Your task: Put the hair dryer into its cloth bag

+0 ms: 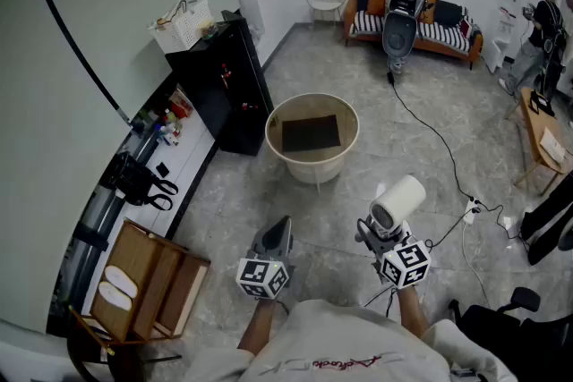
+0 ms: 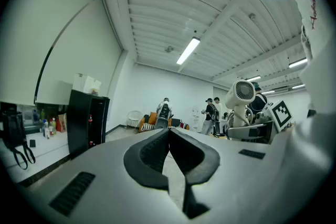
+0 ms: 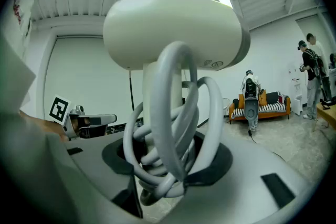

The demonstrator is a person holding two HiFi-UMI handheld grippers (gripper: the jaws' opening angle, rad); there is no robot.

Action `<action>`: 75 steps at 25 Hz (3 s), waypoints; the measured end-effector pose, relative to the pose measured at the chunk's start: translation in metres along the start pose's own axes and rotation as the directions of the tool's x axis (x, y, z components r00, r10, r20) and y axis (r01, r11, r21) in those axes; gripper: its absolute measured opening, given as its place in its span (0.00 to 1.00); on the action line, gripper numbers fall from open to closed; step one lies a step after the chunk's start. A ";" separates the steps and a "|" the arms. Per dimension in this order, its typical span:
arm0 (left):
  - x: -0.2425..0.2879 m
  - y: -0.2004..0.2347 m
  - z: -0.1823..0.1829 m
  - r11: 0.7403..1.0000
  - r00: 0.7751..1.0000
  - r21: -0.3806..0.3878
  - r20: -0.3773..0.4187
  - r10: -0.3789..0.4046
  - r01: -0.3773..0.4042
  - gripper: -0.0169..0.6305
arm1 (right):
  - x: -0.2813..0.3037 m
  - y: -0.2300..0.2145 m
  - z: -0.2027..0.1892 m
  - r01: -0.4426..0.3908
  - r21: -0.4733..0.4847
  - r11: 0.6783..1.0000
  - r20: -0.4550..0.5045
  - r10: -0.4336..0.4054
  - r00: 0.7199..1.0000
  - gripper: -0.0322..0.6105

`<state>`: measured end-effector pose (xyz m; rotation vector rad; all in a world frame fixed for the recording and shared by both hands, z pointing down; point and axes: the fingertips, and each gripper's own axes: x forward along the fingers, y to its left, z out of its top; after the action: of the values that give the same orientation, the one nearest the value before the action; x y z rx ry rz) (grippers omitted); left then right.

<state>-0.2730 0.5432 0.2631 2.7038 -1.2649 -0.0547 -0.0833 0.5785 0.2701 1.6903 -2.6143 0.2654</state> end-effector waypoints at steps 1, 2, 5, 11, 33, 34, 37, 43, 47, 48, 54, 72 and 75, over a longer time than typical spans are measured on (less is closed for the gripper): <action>0.000 -0.002 0.000 1.000 1.000 0.004 -0.001 0.000 0.000 0.07 | -0.002 -0.001 -0.002 0.001 0.000 1.000 -0.003 -0.001 1.000 0.42; 0.001 -0.004 0.000 1.000 1.000 0.009 -0.002 0.000 0.000 0.07 | -0.004 -0.002 -0.003 0.001 0.000 1.000 -0.005 -0.001 1.000 0.42; 0.005 -0.008 -0.002 0.999 1.000 0.032 -0.008 0.004 -0.003 0.07 | -0.005 -0.007 -0.005 0.001 -0.003 1.000 -0.012 -0.001 1.000 0.42; 0.017 -0.018 -0.012 0.995 0.999 0.100 -0.038 0.028 -0.024 0.07 | -0.008 -0.016 -0.008 -0.008 -0.024 1.000 -0.034 0.008 0.999 0.42; 0.067 -0.060 -0.034 0.998 0.998 0.043 -0.050 0.046 -0.044 0.07 | -0.014 -0.075 -0.018 -0.053 0.006 0.999 -0.050 0.053 0.997 0.42; 0.069 -0.057 -0.035 0.998 0.997 0.033 -0.051 0.049 -0.047 0.07 | -0.011 -0.077 -0.018 -0.055 0.008 0.998 -0.052 0.055 0.997 0.42; 0.077 -0.049 -0.038 0.998 0.997 0.016 -0.056 0.054 -0.053 0.07 | 0.000 -0.082 -0.019 -0.060 0.009 0.998 -0.059 0.061 0.996 0.42; 0.111 -0.019 -0.045 0.999 0.997 0.001 -0.063 0.051 -0.051 0.07 | 0.043 -0.095 -0.016 -0.071 0.003 0.997 -0.062 0.072 0.995 0.42; 0.151 0.003 -0.039 0.999 0.998 0.003 -0.056 0.032 -0.032 0.07 | 0.077 -0.112 -0.010 -0.068 -0.001 0.998 -0.062 0.068 0.996 0.42; 0.161 0.008 -0.036 1.000 0.998 0.008 -0.052 0.026 -0.025 0.07 | 0.086 -0.117 -0.007 -0.066 -0.004 0.998 -0.059 0.066 0.996 0.42; 0.214 0.047 -0.015 1.000 0.999 0.026 -0.046 0.000 0.001 0.07 | 0.141 -0.143 0.016 -0.049 -0.022 0.999 -0.052 0.048 0.997 0.42; 0.329 0.163 0.011 0.997 0.996 0.029 -0.043 -0.074 0.075 0.07 | 0.303 -0.179 0.054 -0.013 -0.053 0.999 -0.031 0.011 0.999 0.42; 0.342 0.174 0.010 0.996 0.995 0.029 -0.045 -0.086 0.087 0.07 | 0.316 -0.182 0.052 -0.010 -0.055 0.998 -0.033 0.008 0.999 0.42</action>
<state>-0.1865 0.1707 0.2917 2.7695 -1.1457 0.0143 -0.0454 0.2124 0.2764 1.6432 -2.5809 0.2169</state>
